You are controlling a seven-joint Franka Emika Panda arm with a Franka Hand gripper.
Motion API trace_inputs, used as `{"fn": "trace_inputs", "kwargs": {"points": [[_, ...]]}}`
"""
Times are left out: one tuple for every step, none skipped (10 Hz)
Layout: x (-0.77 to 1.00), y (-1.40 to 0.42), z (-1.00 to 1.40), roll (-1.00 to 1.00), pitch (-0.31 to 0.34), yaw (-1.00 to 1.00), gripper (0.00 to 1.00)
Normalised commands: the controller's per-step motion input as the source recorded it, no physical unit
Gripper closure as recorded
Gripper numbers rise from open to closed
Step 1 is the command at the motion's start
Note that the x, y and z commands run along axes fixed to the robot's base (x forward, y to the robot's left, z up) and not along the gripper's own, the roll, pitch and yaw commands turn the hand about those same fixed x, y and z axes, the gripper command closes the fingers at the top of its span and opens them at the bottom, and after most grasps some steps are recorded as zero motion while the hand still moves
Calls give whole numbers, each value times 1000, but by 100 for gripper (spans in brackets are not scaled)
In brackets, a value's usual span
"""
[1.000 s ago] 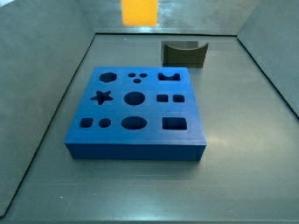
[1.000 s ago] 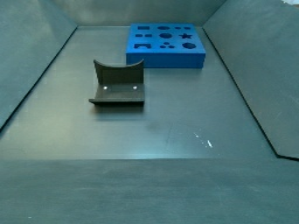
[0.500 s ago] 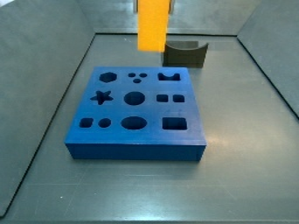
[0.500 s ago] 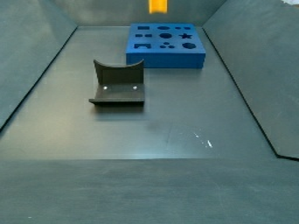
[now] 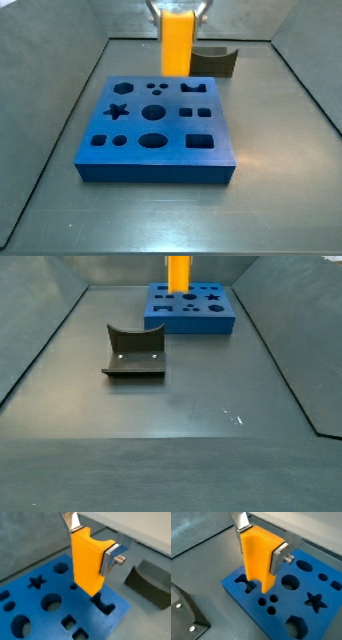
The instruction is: Insert the arch object.
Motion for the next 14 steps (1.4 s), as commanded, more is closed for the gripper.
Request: {"fn": "trace_inputs", "kwargs": {"points": [[483, 11, -586, 63, -34, -80, 100], [543, 71, -466, 157, 0, 0, 100], [549, 109, -409, 164, 0, 0, 100], [474, 120, -454, 141, 0, 0, 100], [460, 114, -474, 121, -20, 0, 100], [529, 83, -511, 101, -3, 0, 100], [446, 63, -600, 97, -34, 0, 100], [220, 0, -743, 54, -133, 0, 100], [0, -63, -811, 1, -214, -40, 100], [0, -74, -817, 0, -219, -54, 100], [0, -63, -840, 0, -211, -54, 100], [0, -11, -854, 26, -197, -17, 100], [-106, -146, -763, 157, -210, 0, 100], [-97, 0, -91, 0, -189, 0, 100]]}}
